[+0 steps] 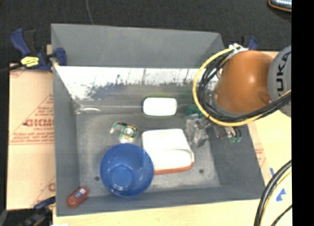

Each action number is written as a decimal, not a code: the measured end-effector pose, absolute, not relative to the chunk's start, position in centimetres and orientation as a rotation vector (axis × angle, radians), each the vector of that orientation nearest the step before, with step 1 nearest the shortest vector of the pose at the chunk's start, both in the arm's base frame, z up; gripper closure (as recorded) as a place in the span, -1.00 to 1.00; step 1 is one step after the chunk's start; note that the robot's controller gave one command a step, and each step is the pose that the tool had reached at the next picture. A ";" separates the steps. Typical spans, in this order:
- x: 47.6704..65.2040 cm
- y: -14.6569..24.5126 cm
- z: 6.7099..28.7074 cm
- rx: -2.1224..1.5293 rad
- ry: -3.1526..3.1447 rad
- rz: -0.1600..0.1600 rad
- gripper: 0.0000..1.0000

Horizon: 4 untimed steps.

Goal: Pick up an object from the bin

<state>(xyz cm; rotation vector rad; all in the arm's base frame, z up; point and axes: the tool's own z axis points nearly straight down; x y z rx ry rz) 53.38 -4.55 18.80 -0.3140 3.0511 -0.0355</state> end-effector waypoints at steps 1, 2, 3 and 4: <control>53.2 -2.3 18.7 -0.518 3.034 -0.040 1.00; 52.4 -1.2 12.5 -0.029 3.065 -0.022 1.00; 51.6 -1.4 11.4 -0.077 3.066 -0.025 1.00; 53.0 -3.7 9.2 -0.456 3.026 -0.038 1.00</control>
Offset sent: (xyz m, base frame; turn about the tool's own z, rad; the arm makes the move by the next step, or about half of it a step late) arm -0.0116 0.0353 -0.0696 0.1890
